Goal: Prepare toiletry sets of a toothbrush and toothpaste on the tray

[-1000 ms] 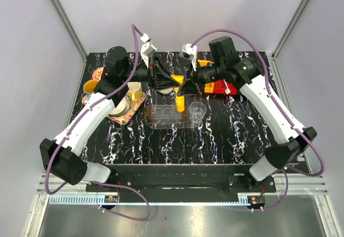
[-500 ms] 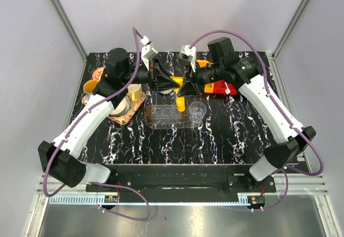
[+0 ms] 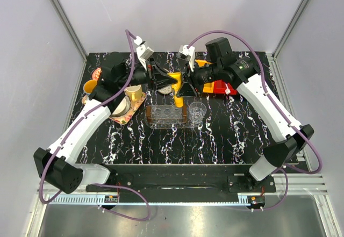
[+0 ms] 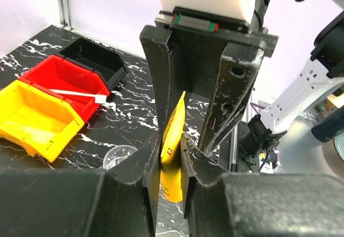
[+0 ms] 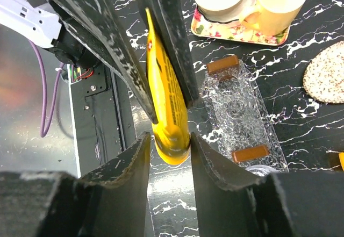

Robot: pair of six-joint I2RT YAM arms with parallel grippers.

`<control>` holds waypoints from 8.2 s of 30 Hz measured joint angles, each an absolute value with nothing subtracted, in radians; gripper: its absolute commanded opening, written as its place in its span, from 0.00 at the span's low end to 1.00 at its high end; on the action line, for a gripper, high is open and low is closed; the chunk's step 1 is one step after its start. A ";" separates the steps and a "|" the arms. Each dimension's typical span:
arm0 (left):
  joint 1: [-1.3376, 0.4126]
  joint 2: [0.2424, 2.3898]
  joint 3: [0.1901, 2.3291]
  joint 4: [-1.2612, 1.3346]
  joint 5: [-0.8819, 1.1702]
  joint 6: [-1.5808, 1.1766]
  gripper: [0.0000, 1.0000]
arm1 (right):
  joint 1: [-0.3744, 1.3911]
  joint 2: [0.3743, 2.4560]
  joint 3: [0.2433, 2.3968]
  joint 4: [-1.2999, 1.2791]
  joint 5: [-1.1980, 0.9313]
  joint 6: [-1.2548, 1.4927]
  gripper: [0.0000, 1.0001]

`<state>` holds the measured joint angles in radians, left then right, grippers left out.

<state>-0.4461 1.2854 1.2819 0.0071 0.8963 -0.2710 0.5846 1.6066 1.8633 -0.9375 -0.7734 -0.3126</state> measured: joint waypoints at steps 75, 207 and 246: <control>-0.354 1.102 0.508 0.580 0.373 -0.052 0.00 | 0.468 1.400 1.482 -0.844 -0.301 -0.310 0.46; -0.352 1.311 0.416 0.773 0.420 -0.043 0.70 | 0.455 1.404 1.437 -0.809 -0.327 -0.306 0.47; -0.299 1.024 0.739 0.155 0.421 0.034 0.99 | 0.246 2.156 1.993 -0.753 -0.313 -0.084 0.55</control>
<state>-0.2985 1.0245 0.7395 0.1551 0.4210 0.0341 0.2459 2.1559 1.9926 -0.7528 -0.3126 -0.0841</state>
